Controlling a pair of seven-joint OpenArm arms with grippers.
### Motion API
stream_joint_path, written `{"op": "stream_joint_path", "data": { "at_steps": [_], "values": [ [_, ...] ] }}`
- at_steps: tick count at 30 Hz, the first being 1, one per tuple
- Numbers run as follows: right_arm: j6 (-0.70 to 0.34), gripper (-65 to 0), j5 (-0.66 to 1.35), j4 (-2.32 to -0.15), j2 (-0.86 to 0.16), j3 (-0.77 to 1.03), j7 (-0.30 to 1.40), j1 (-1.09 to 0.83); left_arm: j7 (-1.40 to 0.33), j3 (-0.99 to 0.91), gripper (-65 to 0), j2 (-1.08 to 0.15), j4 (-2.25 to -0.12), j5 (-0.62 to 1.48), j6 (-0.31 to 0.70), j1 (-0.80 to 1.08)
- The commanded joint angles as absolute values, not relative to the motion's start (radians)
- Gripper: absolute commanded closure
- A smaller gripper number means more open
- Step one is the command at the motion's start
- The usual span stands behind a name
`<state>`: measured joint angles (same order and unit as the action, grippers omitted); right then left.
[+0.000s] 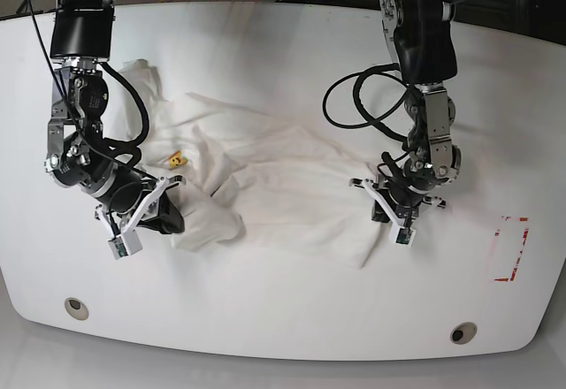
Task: Layout the t-shirt on the table in an organized manner, then fold the t-shirt properly
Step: 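Move the left gripper inward and grasp the shirt fabric, then pull the grasped fabric outward with both grippers, stretching the shirt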
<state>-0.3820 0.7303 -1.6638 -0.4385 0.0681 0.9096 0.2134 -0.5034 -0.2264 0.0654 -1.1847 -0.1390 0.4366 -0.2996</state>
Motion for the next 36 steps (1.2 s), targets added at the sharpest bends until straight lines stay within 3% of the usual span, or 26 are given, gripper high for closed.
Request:
{"op": "stream_joint_path", "data": {
  "at_steps": [1,22,36],
  "values": [
    [-0.384,0.0,0.745,-1.687,-0.464,0.101,0.881,0.242,-0.473,-0.255,-3.4,0.059,-1.283,-0.127,0.432,-0.329],
    [-0.386,0.0,0.808,-1.681,-0.618,0.157,0.881,0.377,-0.645,-0.232,-3.6,-0.048,-1.785,-0.127,0.433,-0.309],
    [-0.386,0.0,0.88,-1.681,-0.667,0.157,0.881,0.389,-0.728,-0.232,-6.0,-0.099,-1.862,-0.125,0.435,-0.348]
  ]
}}
